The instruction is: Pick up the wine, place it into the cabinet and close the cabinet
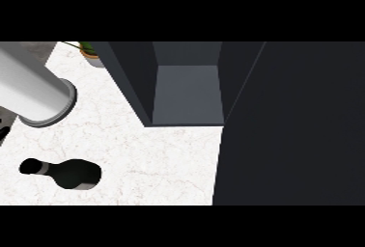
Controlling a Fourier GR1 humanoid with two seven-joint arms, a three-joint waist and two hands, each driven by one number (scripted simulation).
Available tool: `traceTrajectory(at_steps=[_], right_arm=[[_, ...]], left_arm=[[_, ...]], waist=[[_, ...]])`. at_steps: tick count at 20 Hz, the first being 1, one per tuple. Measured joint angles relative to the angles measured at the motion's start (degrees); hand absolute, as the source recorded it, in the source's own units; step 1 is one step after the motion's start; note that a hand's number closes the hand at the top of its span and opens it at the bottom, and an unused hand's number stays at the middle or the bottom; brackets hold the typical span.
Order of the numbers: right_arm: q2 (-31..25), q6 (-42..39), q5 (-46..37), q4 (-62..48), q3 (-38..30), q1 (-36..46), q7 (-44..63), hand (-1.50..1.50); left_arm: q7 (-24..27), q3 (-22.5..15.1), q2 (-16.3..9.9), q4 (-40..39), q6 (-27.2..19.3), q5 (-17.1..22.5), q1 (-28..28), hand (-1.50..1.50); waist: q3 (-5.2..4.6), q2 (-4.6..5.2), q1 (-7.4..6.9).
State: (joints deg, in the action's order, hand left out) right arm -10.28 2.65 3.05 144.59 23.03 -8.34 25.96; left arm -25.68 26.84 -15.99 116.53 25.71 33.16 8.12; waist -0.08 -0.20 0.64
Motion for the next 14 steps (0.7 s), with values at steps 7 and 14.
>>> traceTrajectory(at_steps=[7,14], right_arm=[[-0.4,0.8,-0.1,0.1,-0.2,1.6,1.3,-1.50],[-0.7,1.9,-0.2,0.2,0.0,2.9,2.5,-1.50]], left_arm=[[5.6,-1.6,1.7,-7.8,3.9,-5.7,-1.3,-1.50],[14.8,-2.1,3.1,-17.9,6.1,-14.4,-2.8,-1.50]], waist=[[0.01,0.05,0.28],[-0.01,0.06,0.46]])
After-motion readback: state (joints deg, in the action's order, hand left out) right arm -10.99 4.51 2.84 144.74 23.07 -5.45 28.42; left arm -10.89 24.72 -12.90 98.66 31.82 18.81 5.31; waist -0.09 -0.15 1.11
